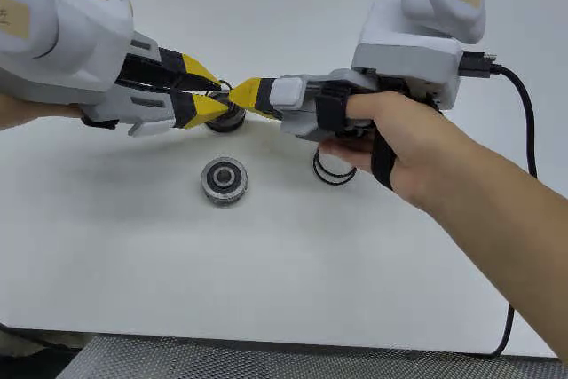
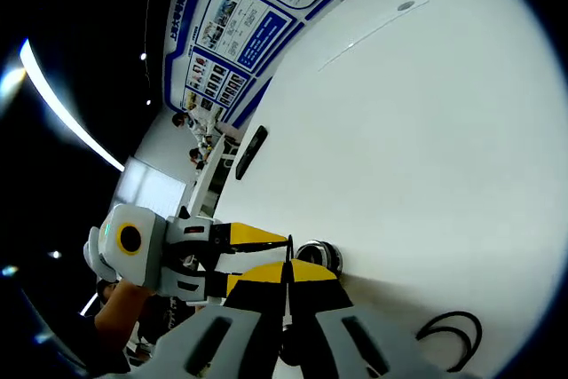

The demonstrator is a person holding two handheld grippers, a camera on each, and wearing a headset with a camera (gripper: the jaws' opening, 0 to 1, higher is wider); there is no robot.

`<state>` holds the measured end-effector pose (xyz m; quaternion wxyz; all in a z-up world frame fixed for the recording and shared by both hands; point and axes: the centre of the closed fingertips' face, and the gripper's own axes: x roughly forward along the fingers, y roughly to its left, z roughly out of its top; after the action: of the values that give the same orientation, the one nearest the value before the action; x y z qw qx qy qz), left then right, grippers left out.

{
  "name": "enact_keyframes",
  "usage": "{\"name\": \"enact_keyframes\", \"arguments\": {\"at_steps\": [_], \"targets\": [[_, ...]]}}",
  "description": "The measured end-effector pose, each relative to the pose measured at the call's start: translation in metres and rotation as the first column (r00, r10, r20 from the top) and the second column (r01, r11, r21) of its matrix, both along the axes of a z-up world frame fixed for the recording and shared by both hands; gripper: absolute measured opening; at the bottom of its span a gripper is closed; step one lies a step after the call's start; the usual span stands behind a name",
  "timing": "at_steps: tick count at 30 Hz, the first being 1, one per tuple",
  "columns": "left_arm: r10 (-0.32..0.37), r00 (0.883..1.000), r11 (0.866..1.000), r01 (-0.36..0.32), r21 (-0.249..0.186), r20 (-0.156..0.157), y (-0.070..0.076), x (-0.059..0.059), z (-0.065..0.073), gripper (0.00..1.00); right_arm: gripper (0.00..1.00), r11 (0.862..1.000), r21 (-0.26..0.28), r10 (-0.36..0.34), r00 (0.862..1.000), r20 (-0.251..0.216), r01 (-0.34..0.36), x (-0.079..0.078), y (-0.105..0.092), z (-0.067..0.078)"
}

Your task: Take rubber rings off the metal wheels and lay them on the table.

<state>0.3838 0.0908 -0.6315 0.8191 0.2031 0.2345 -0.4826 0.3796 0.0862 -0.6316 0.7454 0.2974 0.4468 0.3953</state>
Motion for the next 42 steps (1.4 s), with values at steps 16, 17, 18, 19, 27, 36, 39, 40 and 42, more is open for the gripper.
{"name": "enact_keyframes", "arguments": {"at_steps": [16,17,18,19,27,36,39,40,42], "targets": [[0.044,0.999,0.999,-0.044,-0.028,0.005,0.012,0.004,0.012,0.21,0.02,0.994,0.028,-0.103,0.995,0.001,0.103,0.017,-0.044,0.017],[0.046,0.999,0.998,-0.046,-0.038,0.004,0.011,0.004,0.013,0.21,0.02,0.993,0.027,-0.111,0.994,-0.001,0.111,0.017,-0.048,0.016],[0.05,0.999,0.998,-0.05,-0.046,-0.001,0.01,0.004,0.013,0.21,0.02,0.993,0.027,-0.118,0.993,-0.006,0.118,0.017,-0.051,0.016],[0.053,0.999,0.997,-0.054,-0.047,-0.01,0.01,0.005,0.012,0.22,0.02,0.992,0.028,-0.124,0.992,-0.012,0.125,0.016,-0.056,0.015],[0.034,0.999,0.999,-0.035,-0.036,-0.014,0.003,0.002,0.009,0.24,0.02,0.986,-0.009,-0.167,0.984,-0.053,0.167,0.001,-0.086,-0.004],[0.042,0.999,0.998,-0.043,-0.037,-0.021,0.0,-0.002,0.005,0.23,0.02,0.976,-0.061,-0.215,0.97,-0.115,0.209,-0.019,-0.111,-0.027],[0.045,0.999,0.998,-0.046,-0.04,-0.021,-0.001,-0.002,0.006,0.23,0.02,0.973,-0.094,-0.221,0.968,-0.119,0.211,-0.022,-0.117,-0.032],[0.045,0.999,0.998,-0.046,-0.039,-0.019,-0.001,-0.002,0.006,0.23,0.02,0.973,-0.101,-0.22,0.969,-0.115,0.209,-0.022,-0.118,-0.033],[0.046,0.999,0.998,-0.047,-0.037,-0.018,-0.001,-0.002,0.007,0.23,0.02,0.971,-0.107,-0.226,0.967,-0.118,0.214,-0.023,-0.122,-0.034]]}}
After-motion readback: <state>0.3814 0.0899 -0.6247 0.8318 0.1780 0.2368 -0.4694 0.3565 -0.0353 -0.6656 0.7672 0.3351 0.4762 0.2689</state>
